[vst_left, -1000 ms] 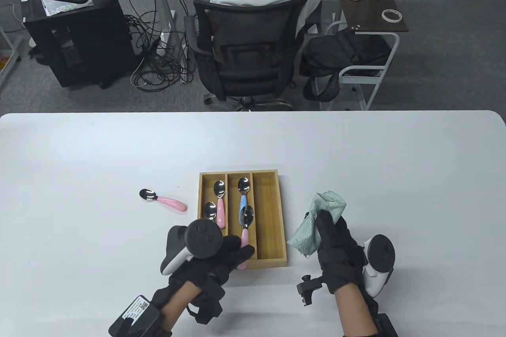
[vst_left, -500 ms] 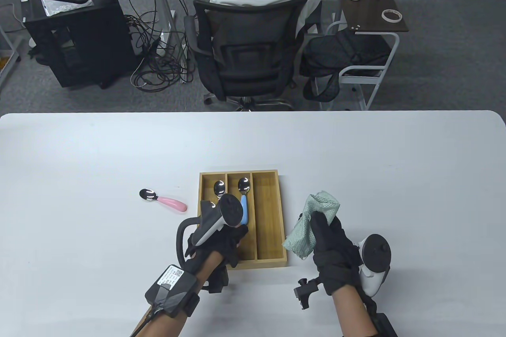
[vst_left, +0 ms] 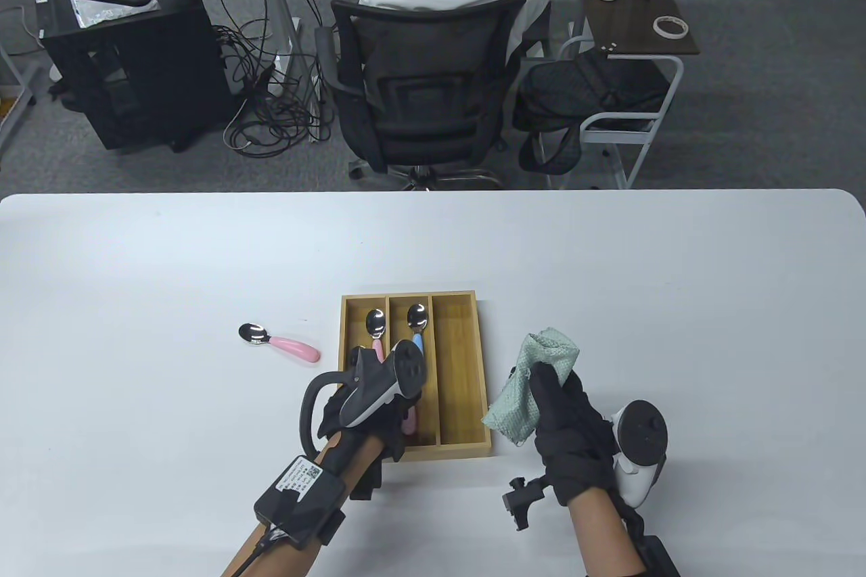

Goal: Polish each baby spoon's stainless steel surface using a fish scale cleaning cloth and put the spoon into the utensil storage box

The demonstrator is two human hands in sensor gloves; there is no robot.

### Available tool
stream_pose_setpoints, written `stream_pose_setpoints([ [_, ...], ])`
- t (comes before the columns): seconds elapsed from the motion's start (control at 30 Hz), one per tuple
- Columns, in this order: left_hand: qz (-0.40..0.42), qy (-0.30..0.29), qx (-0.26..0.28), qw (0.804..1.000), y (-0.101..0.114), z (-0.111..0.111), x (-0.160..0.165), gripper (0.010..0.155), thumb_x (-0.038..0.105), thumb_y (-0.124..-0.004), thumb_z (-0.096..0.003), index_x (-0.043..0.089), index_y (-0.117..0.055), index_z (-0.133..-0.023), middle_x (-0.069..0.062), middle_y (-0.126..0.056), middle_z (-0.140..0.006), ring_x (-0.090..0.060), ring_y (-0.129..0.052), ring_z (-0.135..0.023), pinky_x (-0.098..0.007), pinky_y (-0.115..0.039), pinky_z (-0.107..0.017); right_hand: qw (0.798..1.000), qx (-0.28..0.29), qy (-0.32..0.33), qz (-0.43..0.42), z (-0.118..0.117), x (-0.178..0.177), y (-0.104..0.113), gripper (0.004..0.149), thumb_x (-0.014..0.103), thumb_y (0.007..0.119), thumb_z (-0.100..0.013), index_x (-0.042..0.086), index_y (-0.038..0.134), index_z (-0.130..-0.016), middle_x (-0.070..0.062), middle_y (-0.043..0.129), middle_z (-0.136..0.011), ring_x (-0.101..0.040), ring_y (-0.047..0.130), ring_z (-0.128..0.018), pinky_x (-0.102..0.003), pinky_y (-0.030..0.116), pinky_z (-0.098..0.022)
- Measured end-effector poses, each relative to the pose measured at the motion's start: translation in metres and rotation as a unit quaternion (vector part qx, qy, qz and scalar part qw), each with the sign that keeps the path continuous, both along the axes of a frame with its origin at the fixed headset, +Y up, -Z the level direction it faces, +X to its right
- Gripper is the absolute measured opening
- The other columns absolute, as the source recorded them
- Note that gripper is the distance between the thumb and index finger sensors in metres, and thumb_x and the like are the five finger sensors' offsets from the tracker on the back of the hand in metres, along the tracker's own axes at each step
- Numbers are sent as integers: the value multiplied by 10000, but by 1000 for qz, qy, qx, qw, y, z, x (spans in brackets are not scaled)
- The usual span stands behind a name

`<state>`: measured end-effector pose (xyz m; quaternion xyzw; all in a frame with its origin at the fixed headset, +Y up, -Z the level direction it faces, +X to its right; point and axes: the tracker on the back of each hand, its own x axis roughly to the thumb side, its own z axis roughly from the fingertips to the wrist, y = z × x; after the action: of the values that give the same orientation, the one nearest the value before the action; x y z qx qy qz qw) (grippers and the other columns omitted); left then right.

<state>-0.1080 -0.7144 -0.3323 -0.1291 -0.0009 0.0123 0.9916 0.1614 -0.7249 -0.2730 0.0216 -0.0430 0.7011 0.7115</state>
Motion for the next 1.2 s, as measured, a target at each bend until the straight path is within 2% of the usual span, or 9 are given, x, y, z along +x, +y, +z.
stream_pose_setpoints([
  [0.27, 105, 28, 15, 994, 53, -11, -64, 575, 577, -648, -602, 134, -842, -912, 52, -995, -609, -180, -1045, -427, -387, -898, -356, 1000, -7, 1, 6, 0, -1, -2, 563, 451, 599, -668, 45, 499, -1046, -48, 786, -887, -190, 959, -649, -393, 861, -527],
  [0.37, 95, 54, 40, 993, 74, -19, -98, 562, 557, -636, -613, 169, -761, -1000, 13, -944, -784, -239, -1012, -612, -436, -863, -484, 1000, -4, 2, 7, -1, -2, -1, 564, 452, 598, -669, 45, 499, -1046, -51, 787, -886, -190, 960, -648, -393, 860, -528],
  [0.47, 62, 80, 41, 994, 78, -31, -127, 504, 503, -635, -627, 240, -703, -1051, 5, -848, -959, -285, -924, -817, -493, -797, -613, 1000, -5, 3, 11, 0, -2, -2, 563, 450, 601, -668, 45, 500, -1046, -50, 788, -885, -191, 959, -649, -395, 861, -525],
  [0.5, 46, 85, 33, 995, 76, -35, -133, 492, 490, -638, -629, 253, -696, -1057, 7, -834, -970, -293, -901, -839, -501, -777, -626, 1000, -6, 3, 13, 0, -2, -2, 563, 451, 600, -668, 44, 501, -1045, -50, 788, -885, -190, 959, -648, -395, 861, -525],
  [0.63, -14, 165, 4, 986, 52, -46, -158, 551, 548, -612, -619, 147, -852, -911, 28, -991, -694, -224, -1044, -552, -422, -885, -430, 1000, -6, 2, 24, -1, -3, -3, 563, 452, 599, -668, 46, 501, -1045, -50, 789, -885, -191, 960, -647, -395, 861, -526],
  [0.77, 2, 223, -42, 974, 21, -63, -165, 695, 629, -526, -595, 97, -890, -855, 7, -1012, -627, -225, -1062, -469, -412, -898, -354, 1000, -13, -2, 29, -1, -3, -6, 561, 453, 598, -668, 47, 503, -1045, -49, 790, -883, -191, 961, -646, -397, 861, -524],
  [0.9, -32, 232, -74, 969, -1, -83, -160, 843, 722, -420, -518, 106, -932, -781, 31, -1024, -561, -208, -1069, -420, -404, -902, -326, 999, -14, -8, 36, -1, -2, -6, 562, 453, 598, -668, 45, 504, -1044, -51, 790, -883, -194, 959, -648, -398, 860, -524],
  [1.1, -89, 241, -131, 957, -29, -102, -148, 849, 755, -439, -503, 121, -961, -721, 58, -1032, -504, -189, -1073, -382, -395, -906, -306, 999, -8, -8, 47, -3, -1, -6, 564, 455, 596, -669, 43, 505, -1045, -52, 789, -884, -196, 960, -647, -400, 858, -527],
  [1.2, -83, 253, -166, 949, -37, -107, -146, 798, 771, -546, -506, 126, -964, -720, 73, -1035, -499, -169, -1077, -378, -382, -911, -300, 999, -3, -4, 54, -4, -3, -5, 566, 456, 595, -670, 42, 505, -1045, -55, 789, -885, -199, 959, -648, -402, 858, -525],
])
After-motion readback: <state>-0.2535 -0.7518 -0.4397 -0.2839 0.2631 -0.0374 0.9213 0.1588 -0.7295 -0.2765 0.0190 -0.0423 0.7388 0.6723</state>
